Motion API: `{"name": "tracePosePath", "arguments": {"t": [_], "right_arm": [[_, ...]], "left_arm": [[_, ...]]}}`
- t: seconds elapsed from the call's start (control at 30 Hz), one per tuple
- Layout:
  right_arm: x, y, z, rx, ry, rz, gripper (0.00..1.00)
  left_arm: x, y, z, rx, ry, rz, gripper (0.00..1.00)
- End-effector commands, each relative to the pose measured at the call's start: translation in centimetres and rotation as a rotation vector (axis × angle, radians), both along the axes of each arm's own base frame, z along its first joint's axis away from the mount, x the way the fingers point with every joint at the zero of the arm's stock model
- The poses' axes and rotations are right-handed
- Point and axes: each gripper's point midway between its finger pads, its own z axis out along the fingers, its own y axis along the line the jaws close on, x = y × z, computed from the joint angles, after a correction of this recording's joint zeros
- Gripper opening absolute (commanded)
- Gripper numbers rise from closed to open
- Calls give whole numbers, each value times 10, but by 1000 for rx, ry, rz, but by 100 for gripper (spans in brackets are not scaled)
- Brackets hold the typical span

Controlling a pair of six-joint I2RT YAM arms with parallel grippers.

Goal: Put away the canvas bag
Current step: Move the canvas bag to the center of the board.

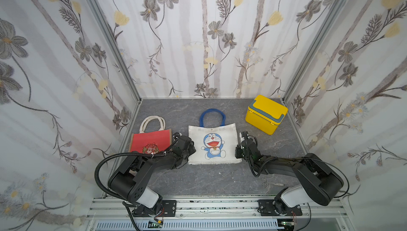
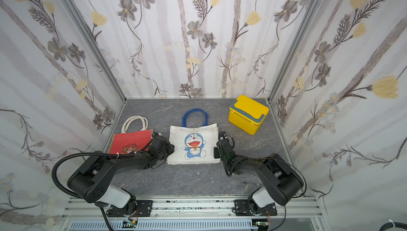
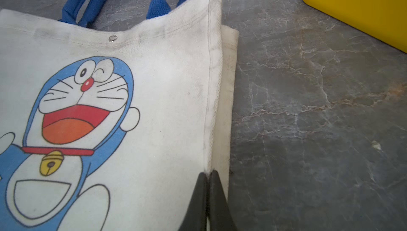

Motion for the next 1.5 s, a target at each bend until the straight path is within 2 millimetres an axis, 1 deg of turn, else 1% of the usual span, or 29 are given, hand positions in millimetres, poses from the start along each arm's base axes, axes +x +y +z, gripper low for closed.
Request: {"name": "tracePosePath", "arguments": {"t": [0.0,0.07,0.17,0.2,0.27,0.3,0.4,0.43,0.47,0.53,0.6,0.63,0.7,0.8,0.87,0.9,0.93,0.97,1.0,1.03,1.1,1.13,1.2,1.3,1.4,1.47], "right_arm": [[10,7,1,17,-12,19,0],[12,5,-2,20,-7,3,0],[16,0,-3,40,-3,-32,0],[16,-2,-14,30,23,-42,0],[17,-5,-17,37,28,-57,0],[17,-6,-18,42,32,-64,0],[17,-2,-19,59,37,-46,0],[16,0,-19,68,35,-38,0],[16,2,-18,78,33,-33,0],[17,5,-17,96,36,-27,0],[17,7,-16,104,37,-25,0],[18,7,-15,107,33,-25,0],[19,7,-12,107,26,-26,0],[22,7,-5,92,15,-28,0],[25,8,3,93,2,-24,0],[25,8,3,92,3,-25,0],[27,9,17,108,-25,-24,1],[27,8,22,109,-33,-25,8],[28,8,27,109,-43,-24,17],[28,7,33,107,-55,-20,29],[29,5,43,96,-71,-19,47],[29,4,47,89,-78,-20,53],[28,0,56,77,-93,-24,60],[24,-7,74,73,-134,-34,68],[18,-21,96,46,-195,-60,75],[12,-34,114,23,-251,-84,80]], "left_arm": [[-5,14,-13,96,53,7,45],[-5,18,-13,112,51,15,45],[-3,32,-13,147,43,45,45],[1,35,-14,144,42,45,45],[9,38,-11,124,43,50,47],[14,36,-6,116,34,43,51],[22,30,5,102,8,22,72],[23,30,6,106,8,20,73],[22,31,6,115,11,22,71],[21,34,1,129,20,30,54],[17,37,-7,144,44,34,41],[15,38,-11,148,56,35,37],[12,40,-17,156,68,40,32],[11,41,-18,158,69,44,29],[14,41,-11,146,49,51,29],[16,41,-5,141,34,56,29],[18,40,2,136,18,58,30],[20,39,8,132,5,56,34],[22,38,15,128,-10,54,41],[24,37,23,123,-27,51,52],[27,37,38,117,-59,48,67],[28,38,46,119,-74,55,71],[28,44,59,136,-93,74,78],[29,58,77,178,-110,113,90],[30,69,100,194,-166,135,98],[29,84,119,225,-229,177,100]]}}
